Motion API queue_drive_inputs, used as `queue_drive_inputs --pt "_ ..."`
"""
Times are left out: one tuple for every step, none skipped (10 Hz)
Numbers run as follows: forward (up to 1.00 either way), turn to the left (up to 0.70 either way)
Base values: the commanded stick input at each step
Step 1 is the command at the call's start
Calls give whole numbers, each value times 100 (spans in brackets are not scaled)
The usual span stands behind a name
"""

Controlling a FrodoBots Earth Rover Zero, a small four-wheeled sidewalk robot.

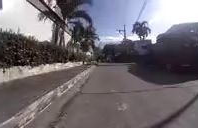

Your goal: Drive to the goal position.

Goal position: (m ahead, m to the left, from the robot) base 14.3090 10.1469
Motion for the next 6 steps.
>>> queue_drive_inputs --pt "70 -31" --pt "70 -35" --pt "70 -35" --pt "70 -35" --pt "70 -35" --pt "70 -35"
